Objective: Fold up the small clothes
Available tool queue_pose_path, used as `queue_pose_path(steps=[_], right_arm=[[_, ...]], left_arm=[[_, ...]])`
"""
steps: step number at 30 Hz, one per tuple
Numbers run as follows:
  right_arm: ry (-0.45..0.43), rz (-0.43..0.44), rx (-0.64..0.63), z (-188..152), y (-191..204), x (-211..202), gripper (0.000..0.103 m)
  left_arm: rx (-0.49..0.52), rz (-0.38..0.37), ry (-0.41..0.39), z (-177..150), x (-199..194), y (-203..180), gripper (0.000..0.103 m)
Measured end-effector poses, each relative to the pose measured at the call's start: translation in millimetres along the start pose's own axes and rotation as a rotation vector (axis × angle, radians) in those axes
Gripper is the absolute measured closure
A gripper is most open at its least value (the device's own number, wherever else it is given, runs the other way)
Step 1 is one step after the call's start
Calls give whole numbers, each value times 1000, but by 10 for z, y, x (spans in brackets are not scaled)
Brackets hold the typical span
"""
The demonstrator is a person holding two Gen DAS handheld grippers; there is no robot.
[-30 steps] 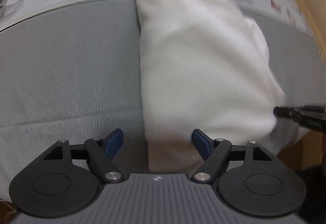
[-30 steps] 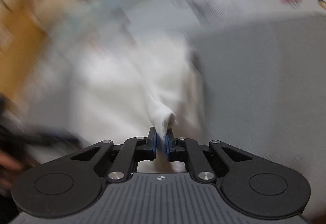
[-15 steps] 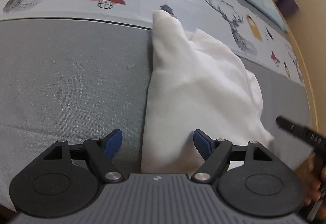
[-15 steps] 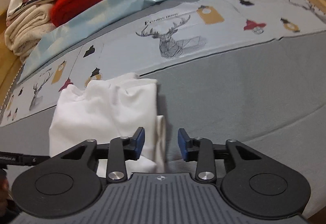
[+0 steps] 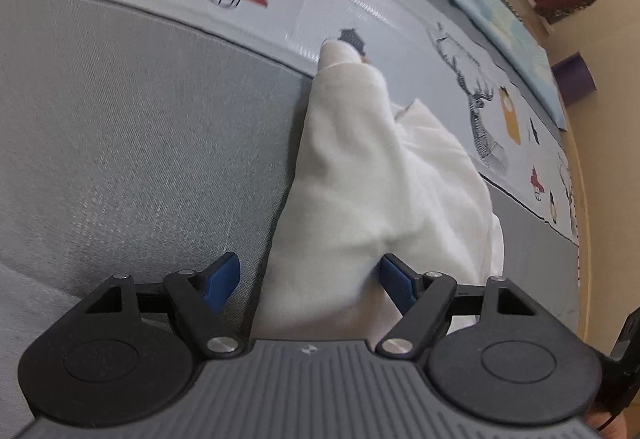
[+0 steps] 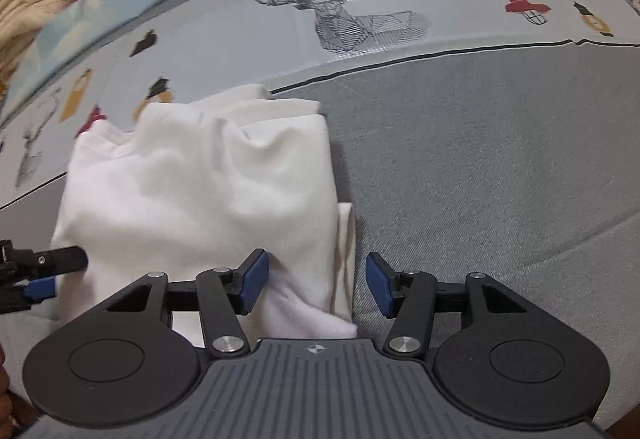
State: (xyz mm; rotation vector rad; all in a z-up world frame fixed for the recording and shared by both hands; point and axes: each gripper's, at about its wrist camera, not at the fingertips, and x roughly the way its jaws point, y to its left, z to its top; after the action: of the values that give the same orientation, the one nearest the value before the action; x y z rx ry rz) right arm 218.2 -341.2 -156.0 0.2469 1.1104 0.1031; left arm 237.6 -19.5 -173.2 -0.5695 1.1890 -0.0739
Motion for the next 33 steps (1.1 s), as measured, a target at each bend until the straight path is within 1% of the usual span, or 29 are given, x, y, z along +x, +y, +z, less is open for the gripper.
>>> queue_pose_path(steps=[4,7,10,11,12,13,15,16,17,18,20,23,26,28,29,30,31,32,33], right_arm=[[12,-30,51,21,4,78,47],[13,-54,65,19,39,112,47],[10,-72,70,19,85,134,52],[8,-73,71,20,99,137,56],[6,-68,74,23,108,139,65],[5,-56,81,28,116,142,68],[1,-55,84,31,150,152,78],[0,-59,76,34,181,162,81],[-4,-64,67,34,214,169,88],[-9,-70,61,41,246,171,90],[-27,-75,58,52,303,169,96],[-72,-63,77,93,394,154,99],[-146,-43,111,149,522,112,100],[-199,-26,125,167,650,93,100],[-218,-20,123,169,726,94,100],[-227,-16,115,170,802,108,100],[-218,-19,97,165,890,149,99],[-195,-26,80,163,945,195,94],[-155,-39,55,151,1021,265,94]], left_arm=[[-22,-9,27,24,130,-8,21],[9,-7,26,35,194,-67,21],[25,-12,24,58,218,-111,21],[31,-12,22,66,222,-120,23],[39,-11,18,77,220,-130,26],[45,-8,16,88,219,-140,28],[61,0,12,100,206,-166,37],[78,5,5,102,189,-181,45],[97,4,-6,108,162,-200,56],[122,2,-25,114,127,-230,61],[174,16,-77,119,20,-279,64],[231,40,-164,162,-162,-329,64],[232,50,-237,247,-329,-269,62],[216,82,-278,299,-414,-193,57],[203,114,-297,328,-453,-154,43],[187,149,-313,351,-494,-106,28],[176,160,-330,360,-535,-51,24],[176,156,-331,372,-571,3,24],[182,155,-318,383,-584,30,25]])
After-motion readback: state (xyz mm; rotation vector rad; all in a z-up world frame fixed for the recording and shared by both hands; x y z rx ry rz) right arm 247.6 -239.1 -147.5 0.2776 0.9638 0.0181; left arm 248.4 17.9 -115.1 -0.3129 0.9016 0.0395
